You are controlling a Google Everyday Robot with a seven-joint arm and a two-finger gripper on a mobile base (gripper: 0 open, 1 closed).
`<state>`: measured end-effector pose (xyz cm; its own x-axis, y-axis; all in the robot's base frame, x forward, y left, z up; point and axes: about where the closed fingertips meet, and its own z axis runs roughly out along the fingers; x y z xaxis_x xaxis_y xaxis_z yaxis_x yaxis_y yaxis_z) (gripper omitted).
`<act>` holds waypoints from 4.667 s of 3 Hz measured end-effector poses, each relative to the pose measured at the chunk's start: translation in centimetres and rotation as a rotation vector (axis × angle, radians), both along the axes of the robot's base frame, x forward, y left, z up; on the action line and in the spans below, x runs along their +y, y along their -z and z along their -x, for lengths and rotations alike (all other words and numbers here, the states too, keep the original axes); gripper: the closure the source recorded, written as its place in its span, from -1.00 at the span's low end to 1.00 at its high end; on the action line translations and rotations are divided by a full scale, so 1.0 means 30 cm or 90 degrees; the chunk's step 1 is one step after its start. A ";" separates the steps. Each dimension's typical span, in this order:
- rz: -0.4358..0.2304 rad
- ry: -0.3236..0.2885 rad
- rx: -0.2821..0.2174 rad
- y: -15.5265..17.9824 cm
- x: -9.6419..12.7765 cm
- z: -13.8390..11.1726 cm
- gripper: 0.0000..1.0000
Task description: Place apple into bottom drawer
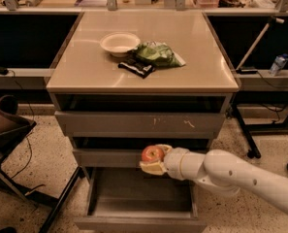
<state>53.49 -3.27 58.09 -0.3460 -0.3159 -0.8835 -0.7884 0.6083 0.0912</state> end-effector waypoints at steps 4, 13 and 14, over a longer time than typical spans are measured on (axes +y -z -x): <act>-0.021 0.079 0.177 0.695 -0.018 0.187 1.00; 0.239 0.335 0.210 1.549 -0.112 -0.021 -0.77; 0.239 0.335 0.210 1.549 -0.112 -0.021 -1.00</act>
Offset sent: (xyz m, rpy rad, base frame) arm -0.0641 -0.0294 -0.3035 0.0596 0.4028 -0.2356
